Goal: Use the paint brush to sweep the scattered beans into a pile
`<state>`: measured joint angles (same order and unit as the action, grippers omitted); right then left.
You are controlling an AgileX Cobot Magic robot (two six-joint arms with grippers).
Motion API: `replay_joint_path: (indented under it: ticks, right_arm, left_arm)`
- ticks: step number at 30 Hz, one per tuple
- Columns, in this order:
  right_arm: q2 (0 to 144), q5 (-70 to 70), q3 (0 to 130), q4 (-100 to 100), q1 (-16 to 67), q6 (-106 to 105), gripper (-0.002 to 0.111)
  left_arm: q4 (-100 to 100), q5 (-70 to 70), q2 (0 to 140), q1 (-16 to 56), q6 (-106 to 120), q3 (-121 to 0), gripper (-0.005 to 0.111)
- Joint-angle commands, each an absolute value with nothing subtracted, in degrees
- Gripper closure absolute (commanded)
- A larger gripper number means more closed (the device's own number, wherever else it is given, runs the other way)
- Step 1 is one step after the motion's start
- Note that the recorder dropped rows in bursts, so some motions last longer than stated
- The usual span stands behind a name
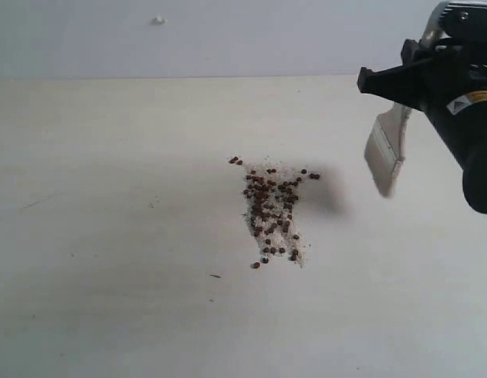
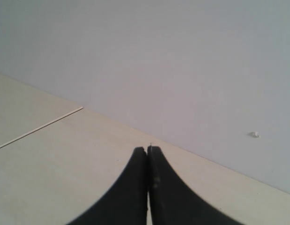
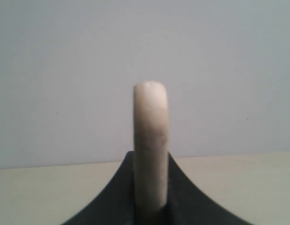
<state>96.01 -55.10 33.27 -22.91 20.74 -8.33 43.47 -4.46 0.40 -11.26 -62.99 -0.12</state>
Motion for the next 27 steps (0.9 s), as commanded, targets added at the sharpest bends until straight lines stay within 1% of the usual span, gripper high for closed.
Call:
replay_joint_path:
  ticks: [1, 8, 13, 21, 27]
  right_arm:
    - [101.0, -51.4, 39.7, -17.4, 19.7, -8.9, 0.108]
    - [110.8, -49.0, 47.9, -15.6, 19.7, -8.9, 0.108]
    - [115.5, -49.4, 49.5, -9.3, 19.7, -3.8, 0.108]
    - [116.2, -52.5, 49.5, 3.7, 19.7, 11.1, 0.108]
    - [116.2, -52.5, 49.5, 8.0, 19.7, 15.3, 0.108]
  left_arm:
    - [43.5, -4.4, 0.0, -11.3, -63.1, 0.0, 0.107]
    - [44.3, -4.4, 0.0, -11.3, -63.1, 0.0, 0.107]
    - [44.9, -4.4, 0.0, -11.3, -63.1, 0.0, 0.107]
    - [44.9, -4.4, 0.0, -11.3, -63.1, 0.0, 0.107]
    - [44.9, -4.4, 0.0, -11.3, -63.1, 0.0, 0.107]
